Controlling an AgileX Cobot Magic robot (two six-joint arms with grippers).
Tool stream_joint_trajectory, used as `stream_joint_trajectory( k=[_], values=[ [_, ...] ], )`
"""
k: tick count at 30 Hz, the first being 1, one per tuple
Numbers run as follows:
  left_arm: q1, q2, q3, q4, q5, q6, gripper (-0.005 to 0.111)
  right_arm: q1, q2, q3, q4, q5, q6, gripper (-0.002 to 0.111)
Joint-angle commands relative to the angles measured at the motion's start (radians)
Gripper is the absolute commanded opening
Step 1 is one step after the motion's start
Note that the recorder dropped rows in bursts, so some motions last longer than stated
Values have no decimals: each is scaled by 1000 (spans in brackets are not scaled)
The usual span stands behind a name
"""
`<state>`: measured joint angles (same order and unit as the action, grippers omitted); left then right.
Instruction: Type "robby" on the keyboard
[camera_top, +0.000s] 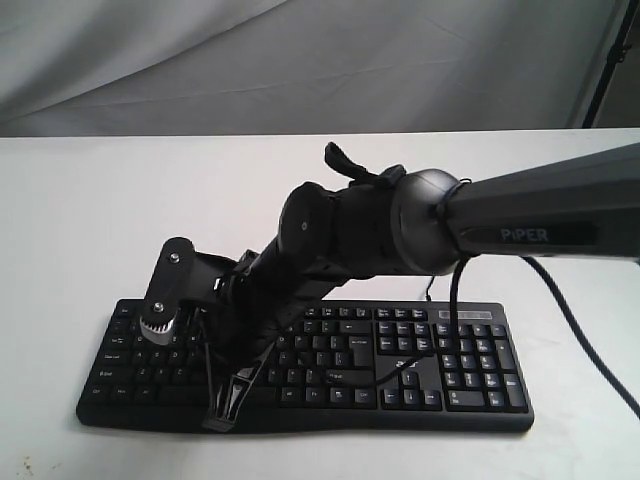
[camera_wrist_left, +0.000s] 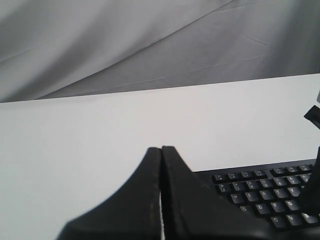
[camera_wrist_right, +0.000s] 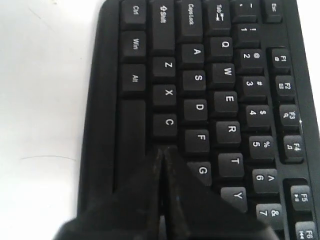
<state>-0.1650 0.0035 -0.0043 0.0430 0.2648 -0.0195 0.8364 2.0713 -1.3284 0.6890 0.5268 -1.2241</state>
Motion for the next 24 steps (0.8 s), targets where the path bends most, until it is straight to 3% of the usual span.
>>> stream_joint_trajectory(
  k=[1,24],
  values=[
    [-6,-3,4,5,-5,-3,0,4,15,4,13,-26,-6,0],
    [-6,-3,4,5,-5,-3,0,2,37,4,-2,-41,-6,0]
  ],
)
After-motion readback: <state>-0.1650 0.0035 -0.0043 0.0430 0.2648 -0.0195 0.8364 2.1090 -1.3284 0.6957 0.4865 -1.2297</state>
